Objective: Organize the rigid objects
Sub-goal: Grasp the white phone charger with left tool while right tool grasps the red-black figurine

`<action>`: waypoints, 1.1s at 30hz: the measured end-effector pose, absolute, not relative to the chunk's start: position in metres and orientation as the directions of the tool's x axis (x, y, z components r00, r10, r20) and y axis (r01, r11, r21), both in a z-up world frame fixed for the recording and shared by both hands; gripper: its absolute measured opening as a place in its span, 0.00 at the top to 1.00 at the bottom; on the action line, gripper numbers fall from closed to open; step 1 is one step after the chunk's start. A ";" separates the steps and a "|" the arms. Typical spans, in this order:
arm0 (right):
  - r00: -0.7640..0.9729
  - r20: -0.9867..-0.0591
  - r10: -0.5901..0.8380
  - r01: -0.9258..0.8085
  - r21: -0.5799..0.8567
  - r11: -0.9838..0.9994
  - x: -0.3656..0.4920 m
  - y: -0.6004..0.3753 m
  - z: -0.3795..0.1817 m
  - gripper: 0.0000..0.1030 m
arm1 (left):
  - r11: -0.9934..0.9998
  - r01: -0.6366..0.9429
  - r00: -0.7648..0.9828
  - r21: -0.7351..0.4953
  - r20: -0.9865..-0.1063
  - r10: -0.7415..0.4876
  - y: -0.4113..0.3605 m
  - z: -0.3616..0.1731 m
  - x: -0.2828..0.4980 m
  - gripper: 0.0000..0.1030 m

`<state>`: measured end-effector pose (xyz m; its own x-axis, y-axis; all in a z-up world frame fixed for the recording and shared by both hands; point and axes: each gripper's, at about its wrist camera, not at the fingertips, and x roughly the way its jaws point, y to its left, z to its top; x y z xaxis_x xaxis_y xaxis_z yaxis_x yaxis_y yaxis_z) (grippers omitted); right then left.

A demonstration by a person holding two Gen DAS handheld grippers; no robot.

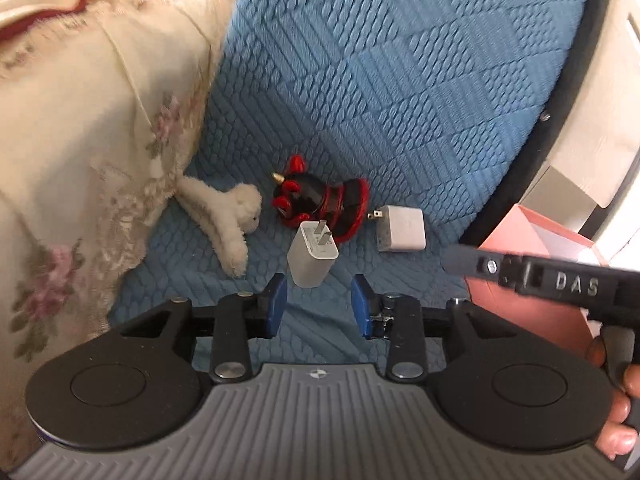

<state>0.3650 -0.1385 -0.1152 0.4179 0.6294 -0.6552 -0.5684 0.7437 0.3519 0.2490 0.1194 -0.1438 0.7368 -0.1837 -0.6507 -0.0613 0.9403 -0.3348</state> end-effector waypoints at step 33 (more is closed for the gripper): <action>0.283 -0.724 0.629 -0.501 0.448 0.741 0.458 -0.069 -0.174 0.75 | 0.948 -0.023 0.620 -0.318 -0.749 -0.236 0.115 -0.187 0.349 0.61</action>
